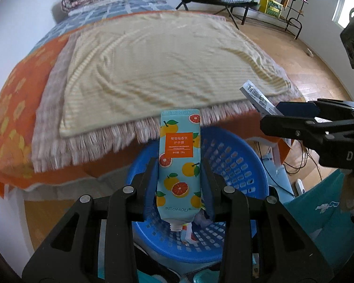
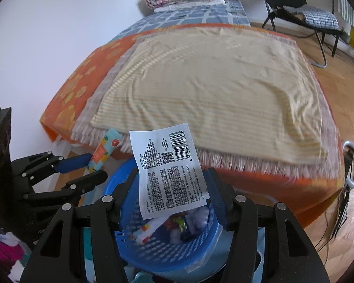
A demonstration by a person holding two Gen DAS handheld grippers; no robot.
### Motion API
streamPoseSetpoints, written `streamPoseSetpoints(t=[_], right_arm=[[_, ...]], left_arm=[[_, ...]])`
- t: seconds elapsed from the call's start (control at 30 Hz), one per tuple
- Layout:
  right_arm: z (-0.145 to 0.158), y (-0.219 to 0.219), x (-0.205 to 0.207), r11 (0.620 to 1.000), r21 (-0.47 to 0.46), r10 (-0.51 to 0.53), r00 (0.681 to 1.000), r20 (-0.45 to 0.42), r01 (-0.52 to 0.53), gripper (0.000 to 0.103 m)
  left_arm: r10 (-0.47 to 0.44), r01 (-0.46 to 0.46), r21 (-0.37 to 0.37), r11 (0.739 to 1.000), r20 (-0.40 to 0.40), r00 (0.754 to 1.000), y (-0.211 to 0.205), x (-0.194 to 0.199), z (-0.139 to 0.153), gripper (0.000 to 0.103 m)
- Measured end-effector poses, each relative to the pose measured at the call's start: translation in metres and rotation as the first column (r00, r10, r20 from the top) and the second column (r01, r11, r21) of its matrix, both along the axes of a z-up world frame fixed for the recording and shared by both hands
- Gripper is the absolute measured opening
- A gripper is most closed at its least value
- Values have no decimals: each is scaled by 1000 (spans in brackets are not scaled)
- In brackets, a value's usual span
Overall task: Collect trash
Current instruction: 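Carry the tube and label into the blue basket and open both grippers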
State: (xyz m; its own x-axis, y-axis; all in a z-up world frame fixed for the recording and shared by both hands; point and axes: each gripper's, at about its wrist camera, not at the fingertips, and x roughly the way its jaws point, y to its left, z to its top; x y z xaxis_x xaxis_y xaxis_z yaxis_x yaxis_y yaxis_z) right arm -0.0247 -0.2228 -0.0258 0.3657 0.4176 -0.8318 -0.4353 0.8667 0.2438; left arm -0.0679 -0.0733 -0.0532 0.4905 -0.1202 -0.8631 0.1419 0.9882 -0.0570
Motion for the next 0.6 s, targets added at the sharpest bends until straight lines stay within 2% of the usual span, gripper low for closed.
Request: streamPoseSetpoints(t=[0.6], right_arm=[[-52, 0, -14, 1000, -7, -29, 992, -124, 28, 57]], left_arm=[[18, -17, 8, 1000, -126, 992, -3, -5, -54, 35]])
